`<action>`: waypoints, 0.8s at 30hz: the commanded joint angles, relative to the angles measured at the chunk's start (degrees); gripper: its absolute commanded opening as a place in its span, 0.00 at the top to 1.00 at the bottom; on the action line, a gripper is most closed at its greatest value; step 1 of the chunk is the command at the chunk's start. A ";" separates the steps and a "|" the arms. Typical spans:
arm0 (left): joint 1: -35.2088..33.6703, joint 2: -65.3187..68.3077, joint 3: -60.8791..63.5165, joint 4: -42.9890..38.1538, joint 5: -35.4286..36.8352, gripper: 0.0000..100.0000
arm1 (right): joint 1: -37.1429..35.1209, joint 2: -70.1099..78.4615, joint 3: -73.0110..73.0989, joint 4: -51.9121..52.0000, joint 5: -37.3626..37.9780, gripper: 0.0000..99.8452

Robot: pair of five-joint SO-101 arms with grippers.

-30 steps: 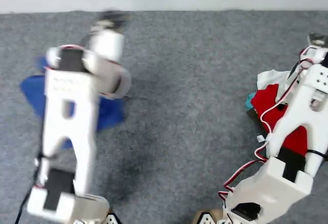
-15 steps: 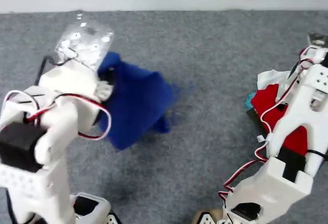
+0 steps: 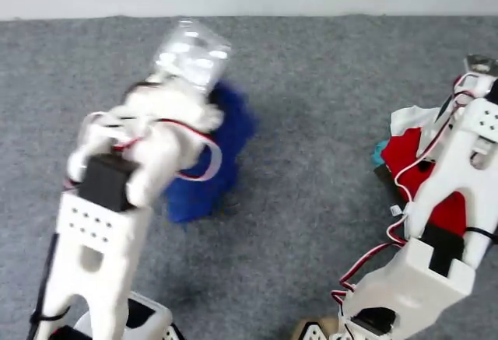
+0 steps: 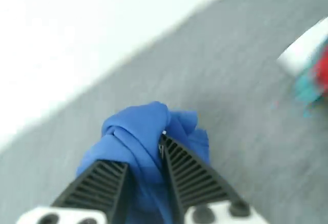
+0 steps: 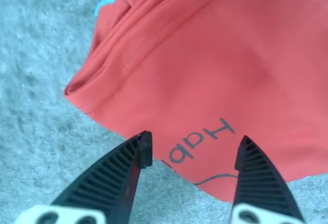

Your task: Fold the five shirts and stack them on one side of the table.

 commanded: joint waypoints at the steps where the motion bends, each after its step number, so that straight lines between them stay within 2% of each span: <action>1: 11.52 -0.26 -7.34 -4.84 -0.62 0.99 | -0.57 -3.03 0.26 1.89 0.09 0.73; 4: 16.44 1.49 -15.08 1.76 -0.62 0.99 | -0.57 -3.12 0.26 1.89 0.09 0.73; 7: 16.97 2.20 -20.88 7.47 -0.62 0.99 | -0.57 -3.12 0.35 1.89 0.09 0.73; 11: 11.69 2.64 -20.35 13.19 -0.62 0.99 | -0.57 -3.12 0.35 1.98 0.09 0.73; 14: 6.33 2.46 -13.32 15.65 -0.62 0.99 | -0.48 -3.12 0.35 1.98 0.18 0.73; 19: -1.76 2.73 6.55 13.63 -0.97 0.99 | -0.48 -3.12 0.35 1.98 0.35 0.73; 24: -11.25 2.29 26.42 -2.02 -0.97 0.99 | -0.48 -3.12 0.35 1.98 0.44 0.73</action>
